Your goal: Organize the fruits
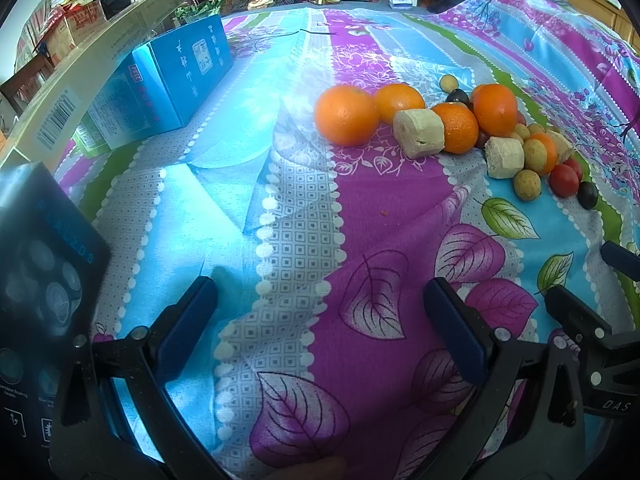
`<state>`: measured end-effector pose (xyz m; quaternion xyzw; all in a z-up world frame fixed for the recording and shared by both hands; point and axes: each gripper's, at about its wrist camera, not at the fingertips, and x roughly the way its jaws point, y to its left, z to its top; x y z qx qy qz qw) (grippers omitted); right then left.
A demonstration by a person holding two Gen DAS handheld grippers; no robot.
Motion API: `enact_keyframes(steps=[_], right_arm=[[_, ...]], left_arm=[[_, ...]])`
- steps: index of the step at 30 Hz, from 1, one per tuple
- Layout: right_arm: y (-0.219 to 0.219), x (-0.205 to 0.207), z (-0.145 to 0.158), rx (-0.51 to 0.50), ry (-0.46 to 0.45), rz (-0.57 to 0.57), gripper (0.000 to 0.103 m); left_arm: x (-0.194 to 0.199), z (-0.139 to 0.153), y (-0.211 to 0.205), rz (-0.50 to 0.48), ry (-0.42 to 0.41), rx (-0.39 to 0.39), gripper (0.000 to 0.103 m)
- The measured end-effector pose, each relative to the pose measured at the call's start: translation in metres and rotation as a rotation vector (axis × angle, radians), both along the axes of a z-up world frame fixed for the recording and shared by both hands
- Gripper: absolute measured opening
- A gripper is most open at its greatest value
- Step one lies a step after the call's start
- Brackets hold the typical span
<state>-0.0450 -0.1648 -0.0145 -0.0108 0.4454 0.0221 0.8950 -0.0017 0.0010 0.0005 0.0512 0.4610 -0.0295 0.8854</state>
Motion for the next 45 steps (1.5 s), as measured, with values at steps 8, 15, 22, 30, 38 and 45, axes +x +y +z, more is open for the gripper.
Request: enact_keyframes(steps=[8, 15, 22, 30, 38, 45], right_arm=[[0.0, 0.0, 0.0, 0.0, 0.0, 0.0, 0.103], [0.0, 0.0, 0.0, 0.0, 0.0, 0.0, 0.103], [0.0, 0.0, 0.0, 0.0, 0.0, 0.0, 0.103], [0.0, -0.001, -0.002, -0.003, 0.0, 0.0, 0.103], [0.0, 0.001, -0.001, -0.001, 0.006, 0.002, 0.103], [-0.01, -0.007, 0.01, 0.073, 0.057, 0.056, 0.103]], left_arm=[[0.004, -0.001, -0.001, 0.0, 0.0, -0.001, 0.103], [0.004, 0.0, -0.001, 0.0, -0.001, -0.003, 0.103], [0.004, 0.0, -0.001, 0.0, -0.001, -0.003, 0.103], [0.003, 0.0, 0.0, 0.001, -0.002, -0.004, 0.103], [0.003, 0.002, 0.002, -0.005, 0.014, -0.018, 0.103], [0.027, 0.022, 0.015, -0.015, 0.05, -0.142, 0.088]])
